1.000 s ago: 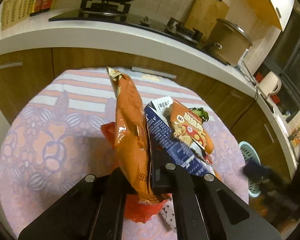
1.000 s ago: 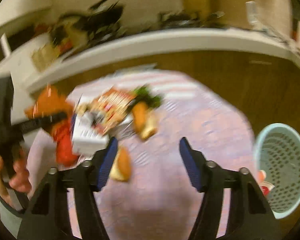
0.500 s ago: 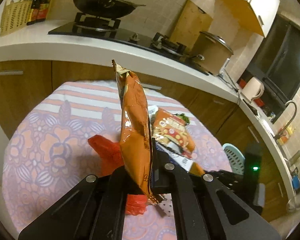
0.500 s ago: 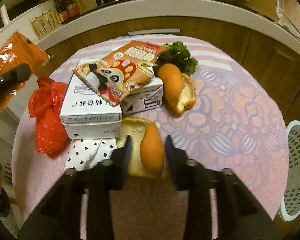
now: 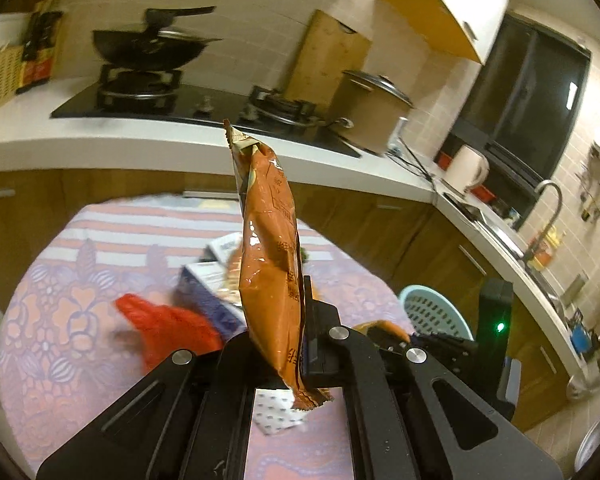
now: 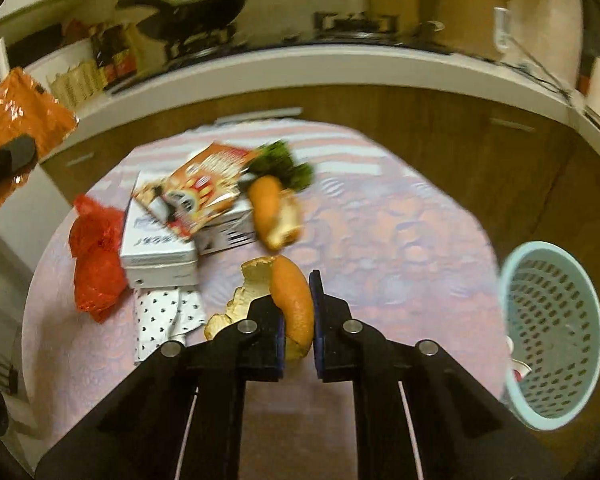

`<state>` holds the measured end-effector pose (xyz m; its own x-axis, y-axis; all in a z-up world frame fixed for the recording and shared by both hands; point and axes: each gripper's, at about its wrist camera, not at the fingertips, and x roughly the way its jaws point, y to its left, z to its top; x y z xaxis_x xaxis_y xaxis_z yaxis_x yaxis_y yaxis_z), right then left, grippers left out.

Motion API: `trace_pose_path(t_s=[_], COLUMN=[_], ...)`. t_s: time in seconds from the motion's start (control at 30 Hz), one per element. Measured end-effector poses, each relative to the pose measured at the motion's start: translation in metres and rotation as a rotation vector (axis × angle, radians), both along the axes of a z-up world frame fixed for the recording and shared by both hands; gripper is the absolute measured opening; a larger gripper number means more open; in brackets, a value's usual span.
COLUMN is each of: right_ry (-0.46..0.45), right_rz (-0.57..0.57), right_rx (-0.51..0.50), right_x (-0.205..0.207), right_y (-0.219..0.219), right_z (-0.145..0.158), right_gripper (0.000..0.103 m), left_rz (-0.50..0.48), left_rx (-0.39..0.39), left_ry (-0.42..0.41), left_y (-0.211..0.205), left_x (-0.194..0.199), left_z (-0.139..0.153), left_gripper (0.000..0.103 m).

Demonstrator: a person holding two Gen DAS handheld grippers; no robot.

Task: Collect trash
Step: 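Carry the snack bag and bread crust over the blue basket and release both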

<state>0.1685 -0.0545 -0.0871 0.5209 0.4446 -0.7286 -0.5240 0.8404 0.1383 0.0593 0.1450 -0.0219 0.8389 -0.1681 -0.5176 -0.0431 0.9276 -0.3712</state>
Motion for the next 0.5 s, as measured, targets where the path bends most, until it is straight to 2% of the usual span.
trace_pose_path(t_s=[0.3, 0.5], right_ry=[-0.057, -0.080], right_rz=[-0.155, -0.284], right_rx=[0.057, 0.077], right_x=[0.010, 0.020], right_y=[-0.087, -0.156], right_z=[0.023, 0.028], right_gripper=[0.008, 0.008], left_rz=[-0.156, -0.268], left_rx=[0.033, 0.021], left_ry=[0.007, 0.024], left_y=[-0.076, -0.135], left_x=[0.036, 0.073], left_z=[0.002, -0.005], left_gripper=[0.000, 0.000])
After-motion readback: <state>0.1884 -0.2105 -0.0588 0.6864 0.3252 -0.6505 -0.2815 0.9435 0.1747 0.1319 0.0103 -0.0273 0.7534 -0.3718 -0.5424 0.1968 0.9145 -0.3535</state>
